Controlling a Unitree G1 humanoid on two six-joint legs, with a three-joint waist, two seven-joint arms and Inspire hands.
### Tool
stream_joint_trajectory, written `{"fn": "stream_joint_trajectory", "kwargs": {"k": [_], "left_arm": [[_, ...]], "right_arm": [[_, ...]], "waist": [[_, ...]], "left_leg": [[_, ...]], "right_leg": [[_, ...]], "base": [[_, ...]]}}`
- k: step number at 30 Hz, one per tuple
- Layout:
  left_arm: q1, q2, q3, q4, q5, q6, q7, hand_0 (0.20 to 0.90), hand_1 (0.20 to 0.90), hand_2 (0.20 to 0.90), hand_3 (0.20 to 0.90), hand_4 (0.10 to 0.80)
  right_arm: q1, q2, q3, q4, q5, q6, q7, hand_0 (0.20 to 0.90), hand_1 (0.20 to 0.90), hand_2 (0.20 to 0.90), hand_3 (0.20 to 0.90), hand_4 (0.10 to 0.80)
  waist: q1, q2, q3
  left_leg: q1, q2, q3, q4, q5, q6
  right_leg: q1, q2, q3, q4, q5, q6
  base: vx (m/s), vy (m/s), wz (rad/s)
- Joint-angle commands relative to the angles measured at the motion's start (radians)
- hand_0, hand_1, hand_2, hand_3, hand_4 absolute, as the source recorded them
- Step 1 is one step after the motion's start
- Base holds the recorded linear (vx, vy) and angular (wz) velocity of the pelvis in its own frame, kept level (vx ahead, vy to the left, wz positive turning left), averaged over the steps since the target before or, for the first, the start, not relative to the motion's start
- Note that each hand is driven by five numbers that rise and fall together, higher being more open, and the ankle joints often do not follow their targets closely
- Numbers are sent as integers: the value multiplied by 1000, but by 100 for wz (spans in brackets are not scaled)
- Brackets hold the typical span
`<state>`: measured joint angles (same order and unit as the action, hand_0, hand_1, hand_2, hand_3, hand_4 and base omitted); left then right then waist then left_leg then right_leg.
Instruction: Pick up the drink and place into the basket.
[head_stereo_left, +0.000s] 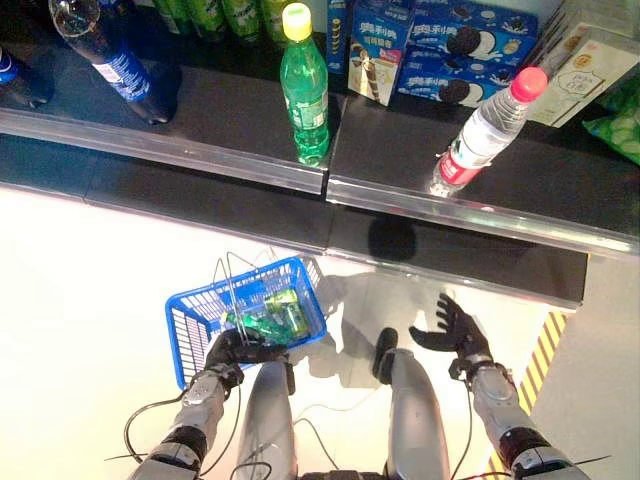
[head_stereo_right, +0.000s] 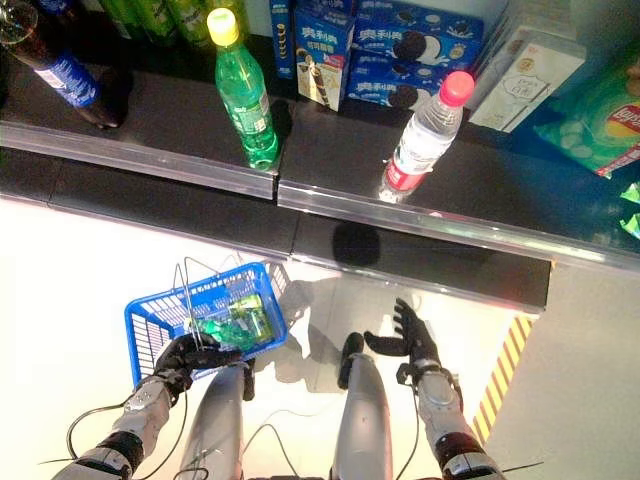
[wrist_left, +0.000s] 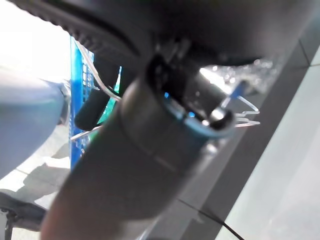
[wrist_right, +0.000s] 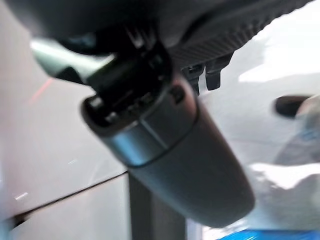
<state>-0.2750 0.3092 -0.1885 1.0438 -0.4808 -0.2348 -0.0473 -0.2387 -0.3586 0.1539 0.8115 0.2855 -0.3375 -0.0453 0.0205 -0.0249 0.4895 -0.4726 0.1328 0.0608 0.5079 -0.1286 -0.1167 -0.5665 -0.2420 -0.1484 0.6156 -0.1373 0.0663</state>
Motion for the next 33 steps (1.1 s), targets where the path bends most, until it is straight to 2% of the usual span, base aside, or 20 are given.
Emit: {"fn": "stream_joint_trajectory", "kwargs": {"k": [1,7,18,25,33], "left_arm": [[77,68,-16,-123,-43,-77,13,300,300,300,200,100],[114,79,-3,-174,-44,-65,17,300,300,300,200,100],[133,82,3,-181,-50,-87,17,300,300,300,200,100],[132,71,-1,-163,-49,-105,22,300,300,300,200,100],[134,63,4,-156,-49,-110,20,300,300,300,200,100]], "right_arm": [[31,-59,13,-185,-2,-76,-47,900,900,900,900,800],[51,-94,3,-432,-83,-105,-40,900,900,900,900,800],[88,-192,25,-722,-231,-154,-39,900,900,900,900,800],[83,-219,-10,-863,-198,-188,-83,900,900,900,900,800],[82,-208,-51,-910,-134,-206,-97,900,900,900,900,800]], "waist": [[9,-11,-61],[1,-12,-51],[-11,-23,-26],[-21,-23,-11],[-27,-18,-1]], "left_leg": [[-8,-26,-30,5,7,64],[3,-25,-34,-8,19,70],[19,-21,-30,-14,37,62],[42,-15,-29,-23,38,54],[47,-11,-28,-16,36,50]], "right_leg": [[24,-12,32,-59,79,41],[27,-7,40,-60,84,49],[72,-3,27,-94,90,54],[108,6,25,-123,88,53],[122,8,25,-122,82,49]], "base": [[-33,-23,-3],[-22,-10,2],[-2,-1,0],[0,0,0],[0,0,0]]}}
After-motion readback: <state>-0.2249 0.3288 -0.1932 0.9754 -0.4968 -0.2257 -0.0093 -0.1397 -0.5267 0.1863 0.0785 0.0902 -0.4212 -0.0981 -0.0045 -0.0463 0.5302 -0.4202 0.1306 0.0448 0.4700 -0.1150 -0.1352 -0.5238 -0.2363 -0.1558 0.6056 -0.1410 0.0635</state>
